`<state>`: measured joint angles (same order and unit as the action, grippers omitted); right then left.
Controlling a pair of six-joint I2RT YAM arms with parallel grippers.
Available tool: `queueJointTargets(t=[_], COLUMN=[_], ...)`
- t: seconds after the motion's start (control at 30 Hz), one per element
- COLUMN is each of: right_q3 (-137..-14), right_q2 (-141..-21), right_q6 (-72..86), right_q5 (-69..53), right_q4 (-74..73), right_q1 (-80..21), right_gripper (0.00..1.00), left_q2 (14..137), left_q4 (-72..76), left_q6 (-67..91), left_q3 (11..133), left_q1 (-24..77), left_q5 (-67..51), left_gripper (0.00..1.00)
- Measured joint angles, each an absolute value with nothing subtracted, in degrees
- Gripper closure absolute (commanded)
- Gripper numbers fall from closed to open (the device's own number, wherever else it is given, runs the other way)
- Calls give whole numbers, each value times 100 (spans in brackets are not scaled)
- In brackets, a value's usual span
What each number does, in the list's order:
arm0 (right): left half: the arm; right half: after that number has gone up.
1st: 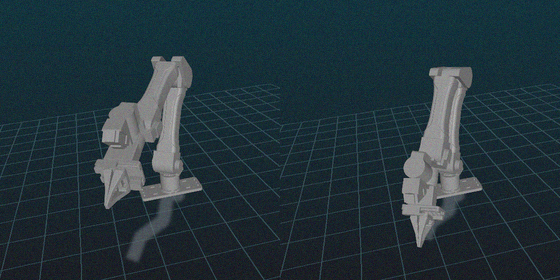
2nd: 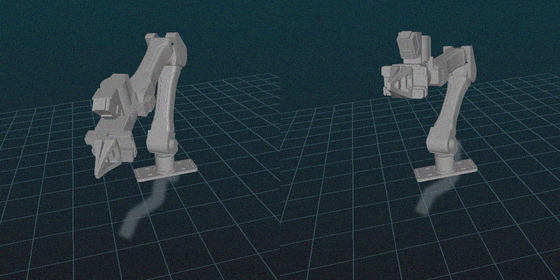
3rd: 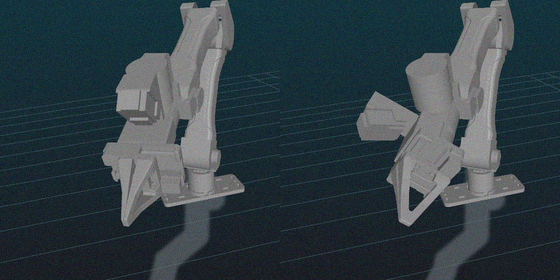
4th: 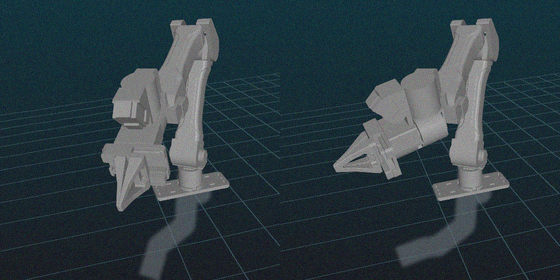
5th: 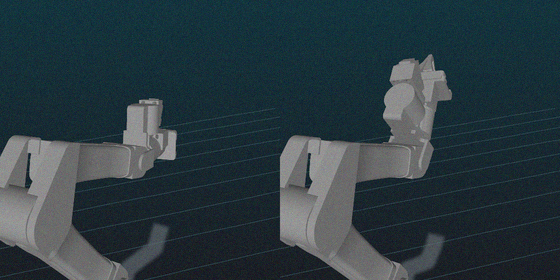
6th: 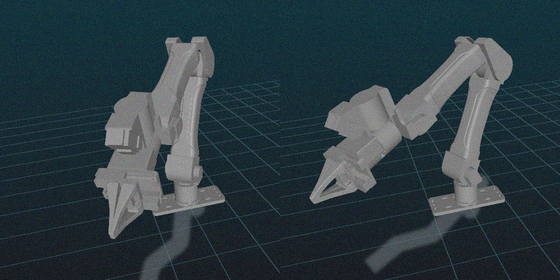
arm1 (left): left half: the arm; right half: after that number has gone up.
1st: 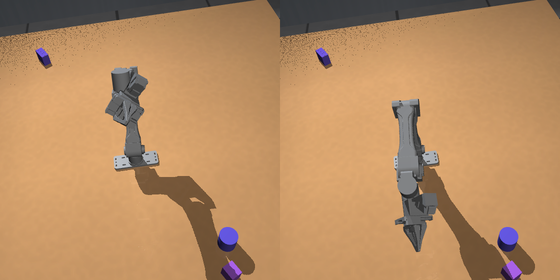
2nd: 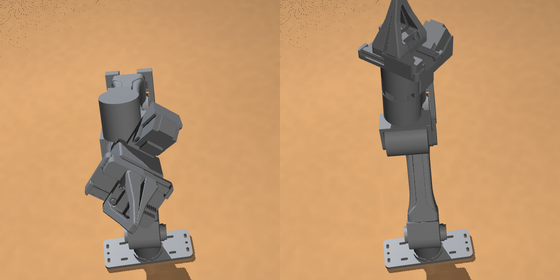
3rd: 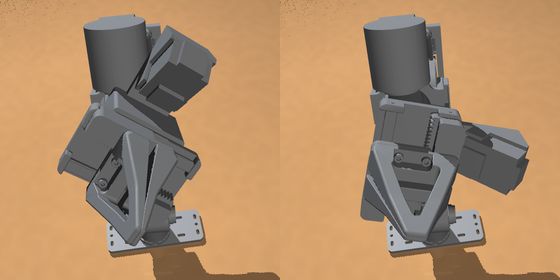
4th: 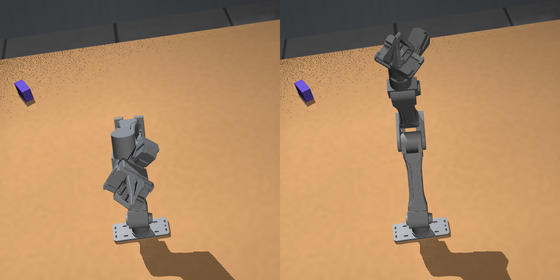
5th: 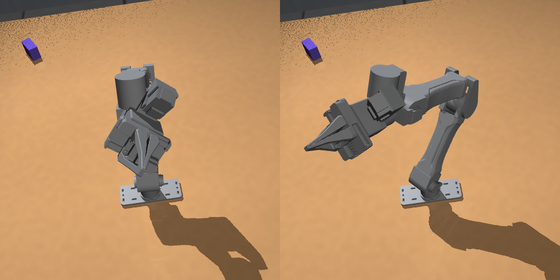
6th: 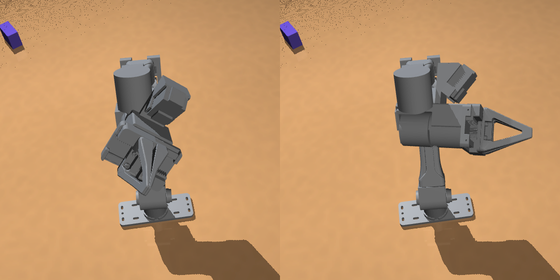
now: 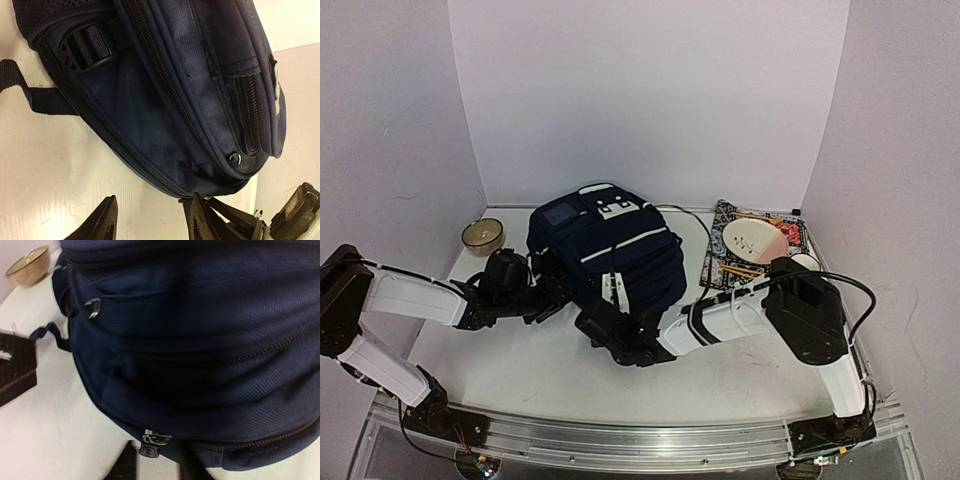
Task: Pack the student bag
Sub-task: Hold the largest pocket of the student bag.
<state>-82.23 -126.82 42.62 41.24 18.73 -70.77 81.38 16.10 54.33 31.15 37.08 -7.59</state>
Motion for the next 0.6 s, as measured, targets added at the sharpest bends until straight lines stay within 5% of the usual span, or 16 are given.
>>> queueJointTargets(t=[0.6], right_q3=[-7012], right_q2=[-11925], right_q6=[3140], right_q5=[2399], right_q4=[3215], right_q1=[-6987], right_gripper=[100], left_q2=[8762], left_q4=[2823], left_q6=[6334], left_q3=[2824], left_q1=[3896], left_q5=[-796], left_gripper=[49])
